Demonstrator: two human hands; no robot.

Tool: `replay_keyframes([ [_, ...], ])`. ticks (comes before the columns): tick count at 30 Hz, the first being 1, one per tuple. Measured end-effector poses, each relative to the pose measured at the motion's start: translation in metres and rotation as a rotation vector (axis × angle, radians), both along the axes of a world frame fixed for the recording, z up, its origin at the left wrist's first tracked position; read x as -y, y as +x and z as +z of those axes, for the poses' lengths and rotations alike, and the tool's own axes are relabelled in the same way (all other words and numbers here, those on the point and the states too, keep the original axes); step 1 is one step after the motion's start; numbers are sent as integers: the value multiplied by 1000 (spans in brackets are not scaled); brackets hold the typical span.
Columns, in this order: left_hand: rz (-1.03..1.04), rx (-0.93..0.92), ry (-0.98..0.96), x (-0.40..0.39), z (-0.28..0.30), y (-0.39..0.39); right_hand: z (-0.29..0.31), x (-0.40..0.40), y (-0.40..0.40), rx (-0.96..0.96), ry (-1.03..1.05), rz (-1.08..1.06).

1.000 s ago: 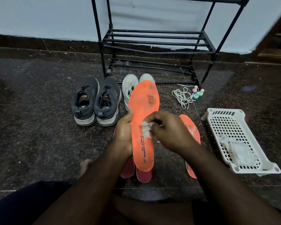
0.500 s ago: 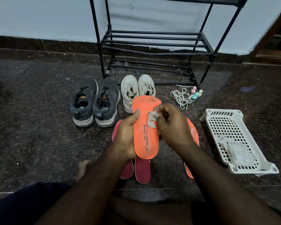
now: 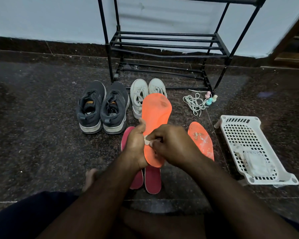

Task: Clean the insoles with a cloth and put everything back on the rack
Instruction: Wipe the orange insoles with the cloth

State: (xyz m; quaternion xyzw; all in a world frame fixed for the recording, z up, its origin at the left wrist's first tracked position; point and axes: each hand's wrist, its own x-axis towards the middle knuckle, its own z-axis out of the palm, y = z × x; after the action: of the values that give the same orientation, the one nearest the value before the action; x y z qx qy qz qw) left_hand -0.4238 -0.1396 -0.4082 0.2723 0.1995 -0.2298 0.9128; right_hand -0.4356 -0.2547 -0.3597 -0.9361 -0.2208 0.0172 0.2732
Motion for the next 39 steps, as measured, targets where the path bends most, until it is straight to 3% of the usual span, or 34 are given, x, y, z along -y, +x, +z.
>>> replay_keyframes([
  [3,-21,-4,-37,0,0,-1,-2,6,7,110,62,-154],
  [5,-39,16,-20,1,-1,-1,-6,3,8,127,-3,-181],
  [9,-42,43,45,-2,0,0,-8,-7,-1,20,-155,-91],
  [13,-14,17,66,-1,-4,2,2,1,2,-161,8,-126],
  [17,-48,14,26,0,-7,1,-1,0,6,-11,28,-234],
  [21,-39,14,45,0,-7,1,-3,-9,-1,-134,-116,-100],
  [24,-19,7,75,0,-5,1,3,-1,0,-244,-63,-67],
  [29,-36,-3,36,1,-7,0,0,0,6,-45,17,-205],
  [33,-47,20,72,1,-6,2,1,-6,-1,-135,-158,-47],
  [35,-25,19,84,1,-5,3,7,-1,-1,-208,-134,-25],
  [39,-46,31,33,3,-5,2,9,4,6,-75,-7,-195],
])
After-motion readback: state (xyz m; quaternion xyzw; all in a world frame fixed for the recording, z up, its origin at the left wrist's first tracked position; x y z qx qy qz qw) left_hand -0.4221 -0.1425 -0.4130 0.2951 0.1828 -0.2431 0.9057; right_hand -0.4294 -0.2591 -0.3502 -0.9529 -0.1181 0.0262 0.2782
